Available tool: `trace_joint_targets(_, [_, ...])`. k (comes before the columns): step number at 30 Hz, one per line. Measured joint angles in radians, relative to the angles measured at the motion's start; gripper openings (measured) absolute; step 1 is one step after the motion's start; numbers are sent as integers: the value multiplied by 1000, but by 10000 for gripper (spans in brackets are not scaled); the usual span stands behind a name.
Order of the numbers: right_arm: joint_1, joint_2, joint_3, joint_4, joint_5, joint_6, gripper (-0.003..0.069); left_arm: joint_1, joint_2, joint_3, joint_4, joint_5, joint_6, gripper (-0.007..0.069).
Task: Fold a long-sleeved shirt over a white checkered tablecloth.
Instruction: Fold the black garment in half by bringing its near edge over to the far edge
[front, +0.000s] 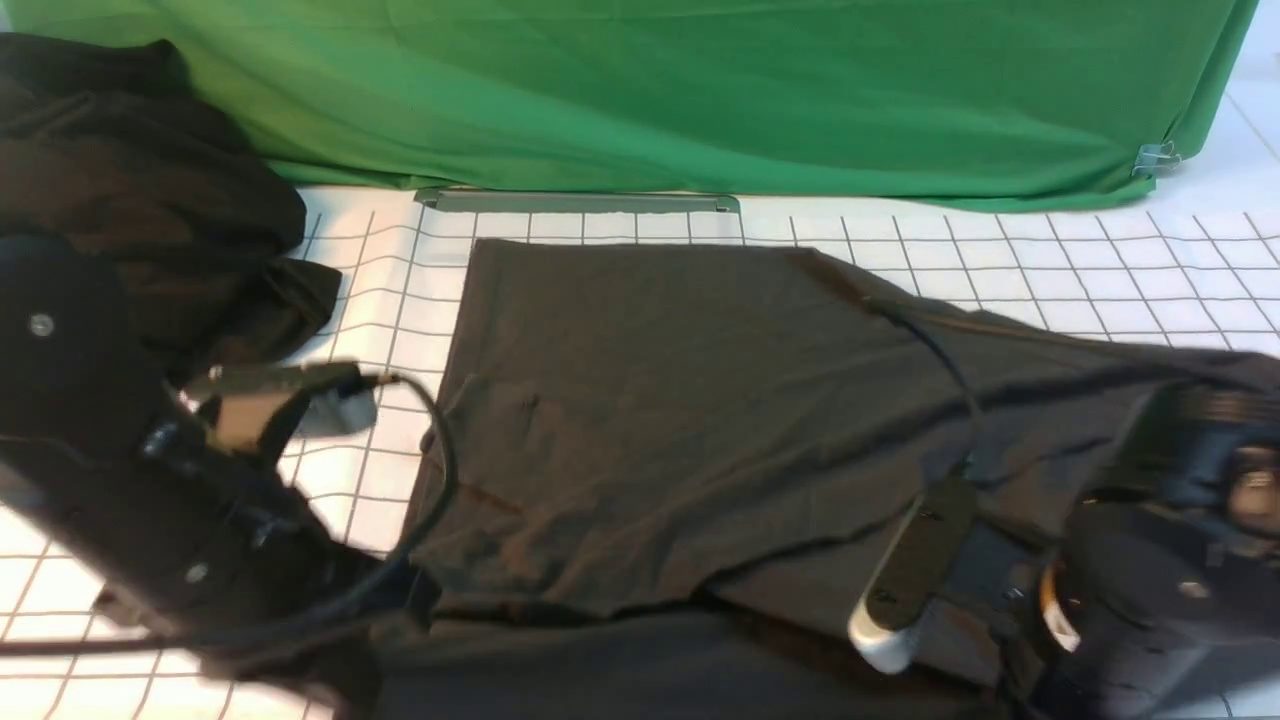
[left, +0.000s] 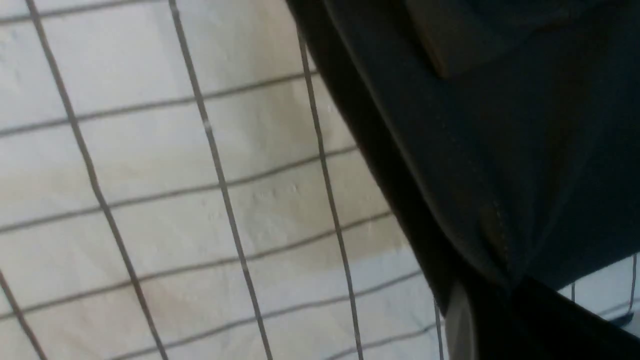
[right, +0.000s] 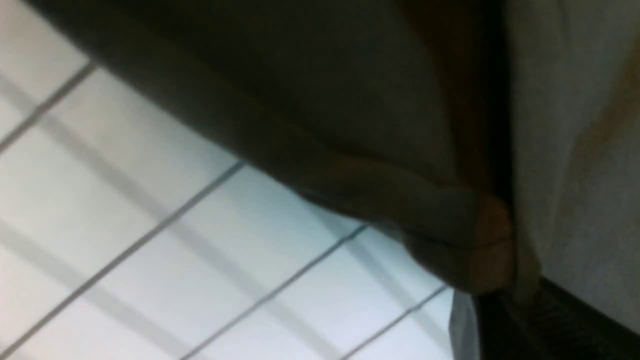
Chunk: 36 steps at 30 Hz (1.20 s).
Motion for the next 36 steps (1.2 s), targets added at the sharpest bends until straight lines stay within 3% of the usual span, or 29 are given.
trace_joint_targets(6, [0, -75, 96, 214, 105, -38, 30, 0, -30, 145, -95, 90, 4, 16])
trace_joint_targets(13, [0, -110, 98, 213, 142, -34, 29, 9, -76, 149, -123, 72, 6, 16])
trace_joint_targets(18, [-33, -98, -12, 128, 151, -34, 29, 60, 14, -27, -123, -6, 6, 16])
trace_joint_targets(28, [-294, 72, -374, 107, 59, -122, 29, 157, 359, -444, -131, -69, 25, 16])
trace_joint_targets(36, [-354, 305, -593, 104, 4, -158, 29, 227, 559, -698, -135, -64, 25, 16])
